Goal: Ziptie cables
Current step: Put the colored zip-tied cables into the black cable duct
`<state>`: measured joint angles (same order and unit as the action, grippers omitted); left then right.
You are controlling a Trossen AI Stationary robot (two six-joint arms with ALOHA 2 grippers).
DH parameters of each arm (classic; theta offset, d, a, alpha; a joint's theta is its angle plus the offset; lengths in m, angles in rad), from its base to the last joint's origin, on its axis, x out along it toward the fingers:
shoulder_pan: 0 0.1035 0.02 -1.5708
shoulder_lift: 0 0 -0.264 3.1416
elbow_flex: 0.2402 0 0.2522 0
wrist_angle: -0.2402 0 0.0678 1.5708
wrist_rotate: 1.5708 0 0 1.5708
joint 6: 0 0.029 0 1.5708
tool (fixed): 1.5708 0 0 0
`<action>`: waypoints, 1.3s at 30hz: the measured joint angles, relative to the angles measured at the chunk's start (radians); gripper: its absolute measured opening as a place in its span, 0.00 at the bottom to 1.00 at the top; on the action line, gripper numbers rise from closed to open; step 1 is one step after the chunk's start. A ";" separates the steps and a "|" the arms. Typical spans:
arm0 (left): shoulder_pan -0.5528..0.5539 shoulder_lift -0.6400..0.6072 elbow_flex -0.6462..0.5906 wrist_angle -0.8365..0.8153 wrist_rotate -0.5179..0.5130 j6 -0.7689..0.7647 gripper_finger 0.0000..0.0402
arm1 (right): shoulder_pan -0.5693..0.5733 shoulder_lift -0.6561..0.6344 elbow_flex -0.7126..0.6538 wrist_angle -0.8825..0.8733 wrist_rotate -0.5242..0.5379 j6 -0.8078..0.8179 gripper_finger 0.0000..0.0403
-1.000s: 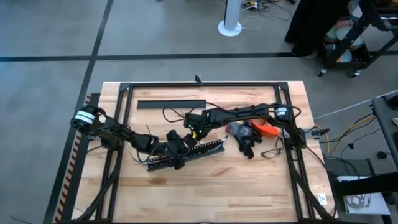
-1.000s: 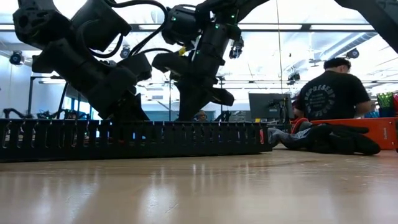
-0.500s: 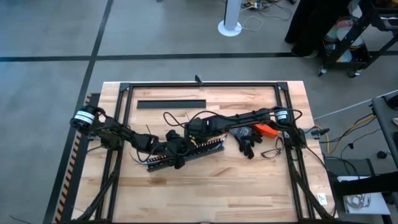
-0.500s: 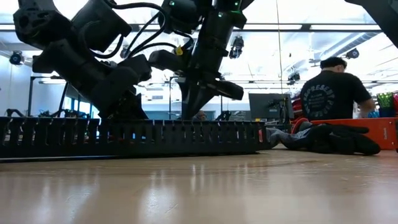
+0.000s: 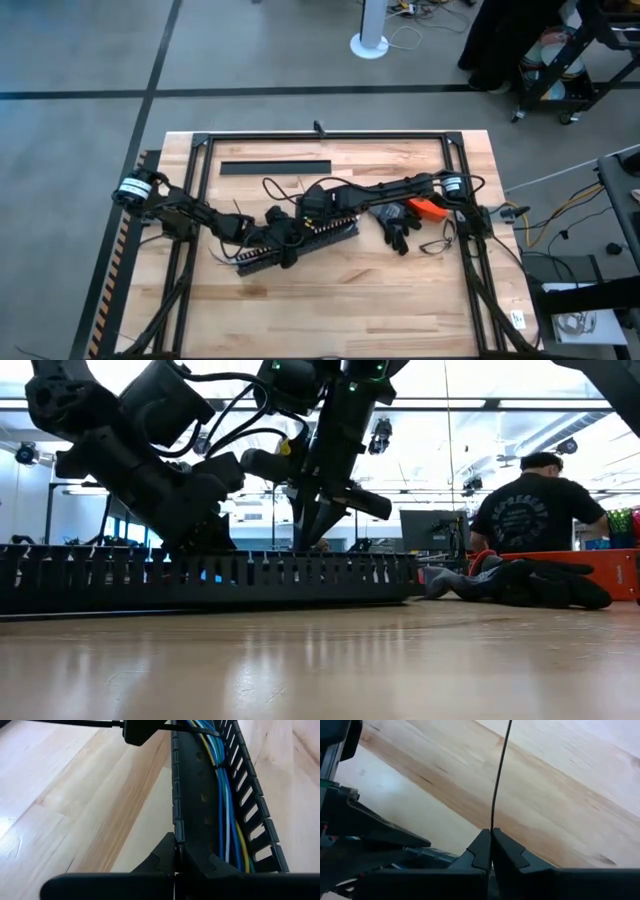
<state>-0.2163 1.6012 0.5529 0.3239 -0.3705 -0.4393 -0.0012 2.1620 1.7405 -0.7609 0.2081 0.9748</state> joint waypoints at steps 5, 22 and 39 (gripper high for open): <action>-0.002 0.000 0.000 0.002 -0.006 0.050 0.00 | 0.031 -0.019 0.000 -0.005 0.016 0.001 0.00; -0.003 -0.009 0.002 0.005 -0.036 0.150 0.00 | 0.024 -0.060 0.025 -0.199 -0.094 0.084 0.00; -0.009 -0.009 -0.006 0.035 -0.050 0.151 0.00 | -0.040 0.000 0.008 -0.095 -0.074 0.150 0.00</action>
<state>-0.2253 1.5925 0.5468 0.3585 -0.4209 -0.2886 -0.0409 2.1616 1.7489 -0.8561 0.1338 1.1252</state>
